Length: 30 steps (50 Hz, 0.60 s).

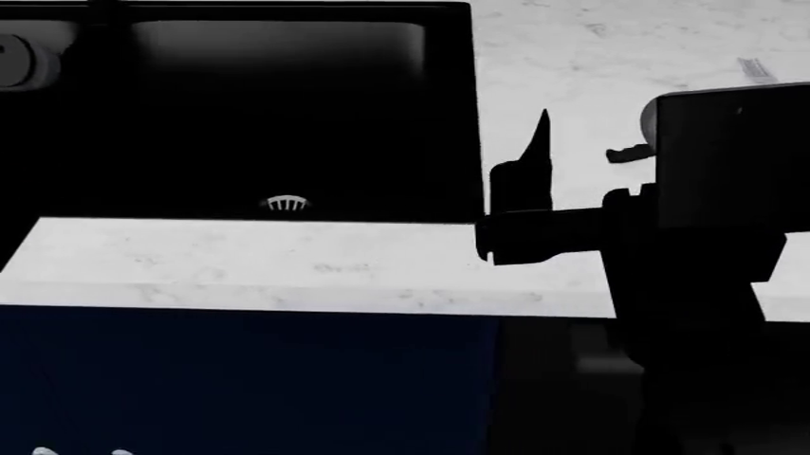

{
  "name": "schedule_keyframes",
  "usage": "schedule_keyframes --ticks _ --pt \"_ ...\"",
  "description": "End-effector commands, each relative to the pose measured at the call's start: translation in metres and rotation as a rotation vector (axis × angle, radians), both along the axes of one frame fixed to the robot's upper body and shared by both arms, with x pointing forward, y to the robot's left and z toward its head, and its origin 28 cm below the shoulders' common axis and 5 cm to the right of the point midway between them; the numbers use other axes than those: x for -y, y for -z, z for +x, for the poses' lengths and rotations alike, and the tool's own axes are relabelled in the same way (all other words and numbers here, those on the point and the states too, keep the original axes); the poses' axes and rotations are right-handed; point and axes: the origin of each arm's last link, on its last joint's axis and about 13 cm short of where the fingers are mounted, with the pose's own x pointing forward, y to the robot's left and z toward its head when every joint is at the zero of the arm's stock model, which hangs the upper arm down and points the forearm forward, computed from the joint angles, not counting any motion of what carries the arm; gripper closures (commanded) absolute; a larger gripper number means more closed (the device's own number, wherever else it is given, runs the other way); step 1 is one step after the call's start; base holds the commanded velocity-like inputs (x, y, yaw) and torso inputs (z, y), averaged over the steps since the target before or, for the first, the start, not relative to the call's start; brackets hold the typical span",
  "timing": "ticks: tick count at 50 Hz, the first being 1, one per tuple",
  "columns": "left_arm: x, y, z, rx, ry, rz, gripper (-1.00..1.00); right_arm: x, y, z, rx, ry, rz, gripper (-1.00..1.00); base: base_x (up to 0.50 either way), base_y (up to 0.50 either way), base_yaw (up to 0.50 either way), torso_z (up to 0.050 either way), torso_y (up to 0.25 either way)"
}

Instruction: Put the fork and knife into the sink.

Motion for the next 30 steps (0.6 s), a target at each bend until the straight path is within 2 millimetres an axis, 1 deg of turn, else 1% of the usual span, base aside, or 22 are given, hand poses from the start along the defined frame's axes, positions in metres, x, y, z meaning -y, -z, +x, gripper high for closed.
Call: schedule_keyframes --ticks 1,7,15,30 --pt "0.0002 -0.0047 -0.0007 0.008 0.008 -0.022 -1.00 0.0009 -0.0031 -0.0023 0.002 -0.016 0.012 -1.00 0.02 -0.50 0.00 0.000 0.000" --pt "-0.0002 -0.0036 0.0000 0.007 0.006 -0.025 -1.00 0.0009 -0.0026 -0.0023 0.004 -0.020 0.014 -1.00 0.06 -0.50 0.00 0.000 0.000" --pt "0.0002 -0.0025 -0.0005 0.008 0.007 -0.025 -1.00 0.0006 -0.0028 -0.0032 0.011 -0.031 0.017 -1.00 0.19 -0.49 0.00 0.000 0.000" --pt "-0.0011 -0.0035 -0.0007 0.007 -0.002 -0.023 -1.00 0.0001 -0.0015 -0.0015 0.022 -0.050 0.012 -1.00 0.37 -0.35 0.00 0.000 0.000"
